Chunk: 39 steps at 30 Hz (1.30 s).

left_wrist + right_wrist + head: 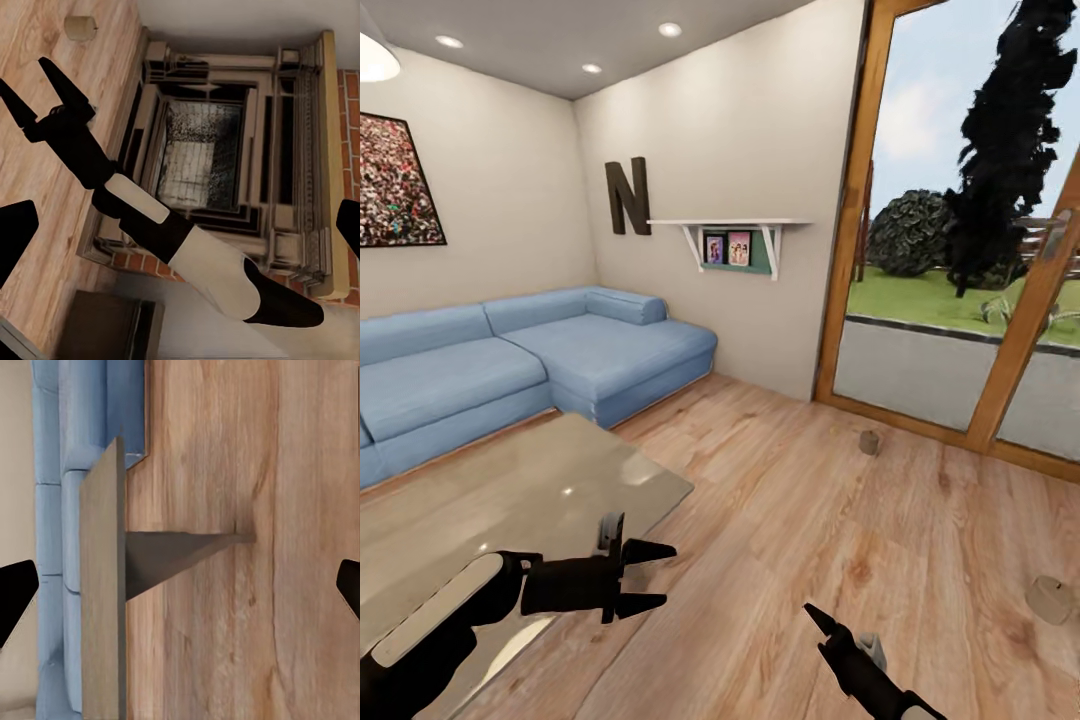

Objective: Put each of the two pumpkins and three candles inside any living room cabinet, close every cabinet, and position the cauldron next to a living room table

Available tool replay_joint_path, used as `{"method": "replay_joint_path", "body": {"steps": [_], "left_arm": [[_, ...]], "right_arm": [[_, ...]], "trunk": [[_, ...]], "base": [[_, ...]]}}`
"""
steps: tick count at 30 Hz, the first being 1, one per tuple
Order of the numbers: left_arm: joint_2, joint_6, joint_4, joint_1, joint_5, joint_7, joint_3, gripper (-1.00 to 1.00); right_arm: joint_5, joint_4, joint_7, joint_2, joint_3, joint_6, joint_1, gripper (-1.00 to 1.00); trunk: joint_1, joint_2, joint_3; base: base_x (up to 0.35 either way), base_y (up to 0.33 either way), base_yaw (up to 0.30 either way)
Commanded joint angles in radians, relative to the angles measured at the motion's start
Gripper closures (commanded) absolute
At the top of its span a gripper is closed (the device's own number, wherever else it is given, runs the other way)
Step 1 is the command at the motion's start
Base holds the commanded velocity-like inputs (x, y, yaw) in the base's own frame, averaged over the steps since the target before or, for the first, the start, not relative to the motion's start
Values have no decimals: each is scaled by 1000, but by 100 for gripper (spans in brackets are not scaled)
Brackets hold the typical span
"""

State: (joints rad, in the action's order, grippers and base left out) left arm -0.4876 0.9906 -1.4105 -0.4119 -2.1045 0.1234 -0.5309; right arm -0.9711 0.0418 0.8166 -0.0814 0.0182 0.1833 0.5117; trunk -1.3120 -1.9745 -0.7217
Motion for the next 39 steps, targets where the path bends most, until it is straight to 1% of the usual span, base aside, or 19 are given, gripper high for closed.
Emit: {"method": "replay_joint_path", "body": {"steps": [1, 5, 12, 19, 30, 39], "left_arm": [[-1, 0, -1, -1, -11, 10, -1, -100], [-1, 0, -1, -1, -11, 9, -1, -100], [-2, 0, -1, -1, -11, 7, 2, -100], [-2, 0, -1, -1, -11, 7, 3, -100], [-2, 0, 0, -1, -11, 7, 5, -100], [-2, 0, 0, -1, -11, 6, 6, -100]], "right_arm": [[-6, 0, 3, 0, 2, 10, 1, -100], [-6, 0, 3, 0, 2, 10, 1, -100], [-6, 0, 3, -1, 2, 10, 1, -100], [-6, 0, 3, -1, 2, 10, 1, -100], [-6, 0, 3, -1, 2, 10, 1, -100], [-6, 0, 3, -1, 2, 10, 1, -100]], "trunk": [[0, 0, -1], [0, 0, -1], [0, 0, -1], [0, 0, -1], [0, 0, -1], [0, 0, -1]], "base": [[308, 60, -272], [171, 69, -146], [19, 16, -16], [1, 109, -26], [0, 10, -236], [0, 85, -91]]}}
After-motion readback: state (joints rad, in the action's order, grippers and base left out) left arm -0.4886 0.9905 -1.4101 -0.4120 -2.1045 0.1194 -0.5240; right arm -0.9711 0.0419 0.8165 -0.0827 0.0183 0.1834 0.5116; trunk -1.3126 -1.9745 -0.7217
